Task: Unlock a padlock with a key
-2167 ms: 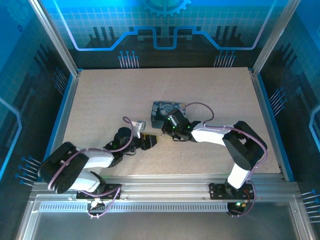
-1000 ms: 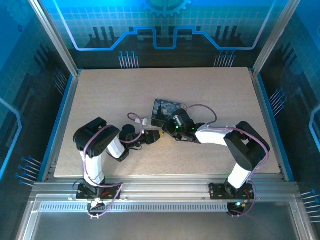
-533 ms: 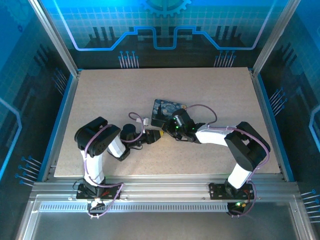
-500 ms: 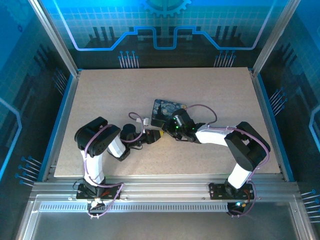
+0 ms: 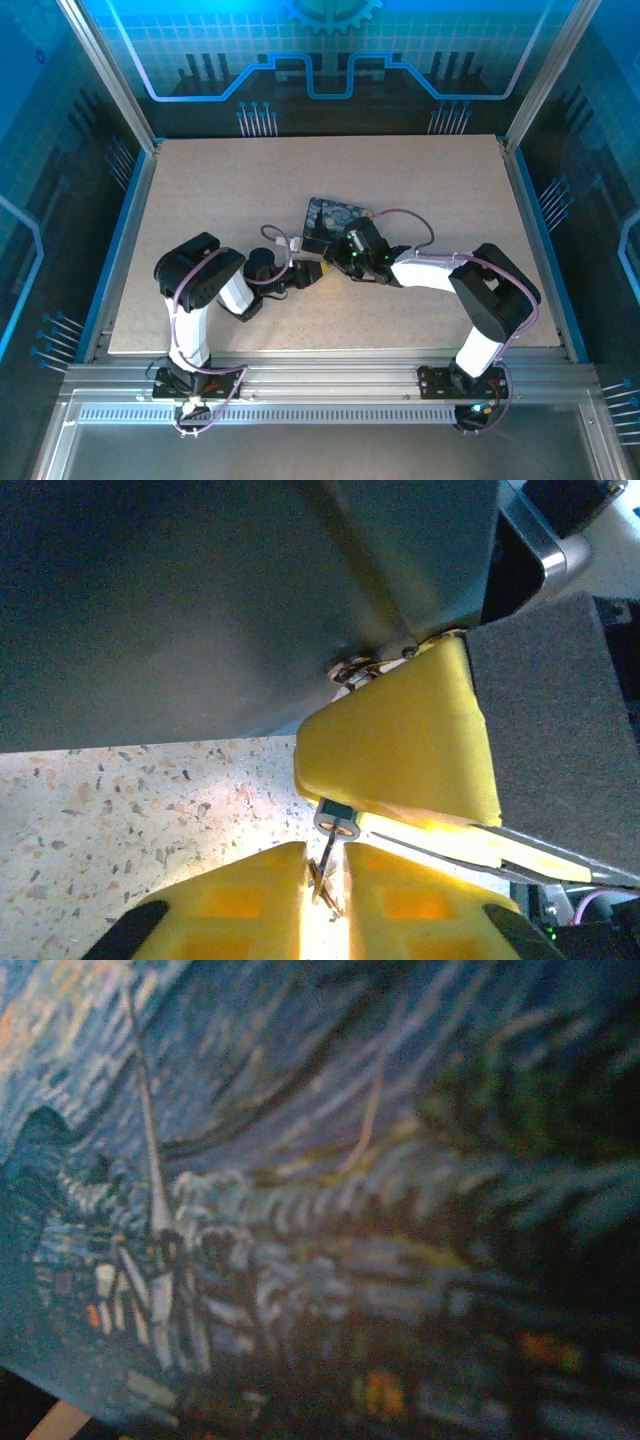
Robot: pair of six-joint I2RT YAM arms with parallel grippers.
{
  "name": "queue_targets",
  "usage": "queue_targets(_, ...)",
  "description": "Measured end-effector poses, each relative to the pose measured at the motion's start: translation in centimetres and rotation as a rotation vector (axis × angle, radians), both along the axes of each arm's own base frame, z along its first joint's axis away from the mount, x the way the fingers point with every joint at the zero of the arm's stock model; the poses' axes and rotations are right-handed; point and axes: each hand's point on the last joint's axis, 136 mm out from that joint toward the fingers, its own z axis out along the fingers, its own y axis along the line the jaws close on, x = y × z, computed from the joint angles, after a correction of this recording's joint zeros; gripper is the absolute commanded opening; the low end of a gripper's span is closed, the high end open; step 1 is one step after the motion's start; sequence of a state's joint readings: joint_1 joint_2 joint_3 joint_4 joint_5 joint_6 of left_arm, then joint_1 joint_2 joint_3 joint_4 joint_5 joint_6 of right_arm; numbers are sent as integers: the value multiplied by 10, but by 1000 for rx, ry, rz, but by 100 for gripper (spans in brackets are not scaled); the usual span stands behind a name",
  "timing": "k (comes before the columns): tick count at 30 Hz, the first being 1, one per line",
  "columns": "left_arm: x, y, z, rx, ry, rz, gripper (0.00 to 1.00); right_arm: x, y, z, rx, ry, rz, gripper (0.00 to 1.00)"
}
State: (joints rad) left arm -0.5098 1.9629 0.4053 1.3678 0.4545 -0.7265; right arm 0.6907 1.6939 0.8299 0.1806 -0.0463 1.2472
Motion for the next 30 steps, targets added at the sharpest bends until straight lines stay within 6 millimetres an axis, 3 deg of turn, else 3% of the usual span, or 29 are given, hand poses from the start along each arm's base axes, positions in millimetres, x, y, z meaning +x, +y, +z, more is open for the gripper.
queue_targets(5,0,0,0,10,-17,-4,0,0,-2,-1,1,6,-5,0)
queue_targets(14,-11,-5,0,91,-142,-4,0,-9,-7,1,-17,41,0,0)
queue_targets(30,-23,-11,-4,451,-423,108,0,-21,-11,-4,-68,84,19,0)
